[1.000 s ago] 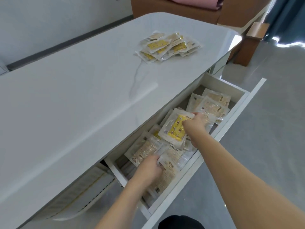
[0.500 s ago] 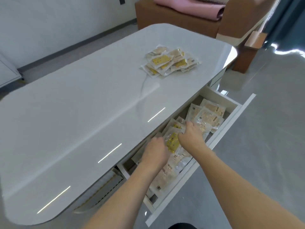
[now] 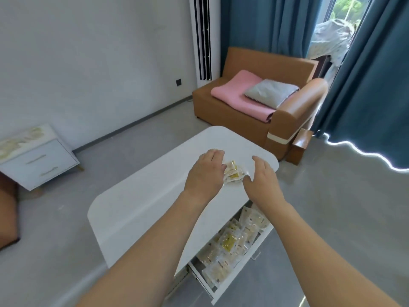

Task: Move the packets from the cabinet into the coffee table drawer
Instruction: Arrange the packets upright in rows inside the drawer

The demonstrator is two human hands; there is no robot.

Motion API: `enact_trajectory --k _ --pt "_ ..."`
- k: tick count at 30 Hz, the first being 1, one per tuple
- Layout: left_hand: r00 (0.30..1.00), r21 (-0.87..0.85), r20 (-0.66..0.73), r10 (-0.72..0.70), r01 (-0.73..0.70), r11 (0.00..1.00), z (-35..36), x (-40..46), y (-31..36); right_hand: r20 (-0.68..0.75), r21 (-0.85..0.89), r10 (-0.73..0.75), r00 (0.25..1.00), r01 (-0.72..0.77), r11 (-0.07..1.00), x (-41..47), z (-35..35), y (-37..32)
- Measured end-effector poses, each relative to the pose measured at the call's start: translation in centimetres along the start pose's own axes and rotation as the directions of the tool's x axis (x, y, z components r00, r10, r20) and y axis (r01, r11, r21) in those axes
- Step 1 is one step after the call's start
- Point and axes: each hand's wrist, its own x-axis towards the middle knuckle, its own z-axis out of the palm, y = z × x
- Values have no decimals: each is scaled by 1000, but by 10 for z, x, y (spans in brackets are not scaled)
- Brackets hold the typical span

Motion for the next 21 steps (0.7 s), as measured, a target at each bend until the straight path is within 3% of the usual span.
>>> enact_trajectory --k 4,8,21 --pt "998 61 -52 26 -23 998 -87 13 10 -41 21 -44 998 45 999 -15 -48 -62" --pt "990 63 -140 3 6 998 -131 12 3 -33 55 -102 994 104 993 -23 -57 -94" --pt "965 97 -213 -152 175 980 -218 -37 -128 75 62 -258 963 254 965 -20 0 -227"
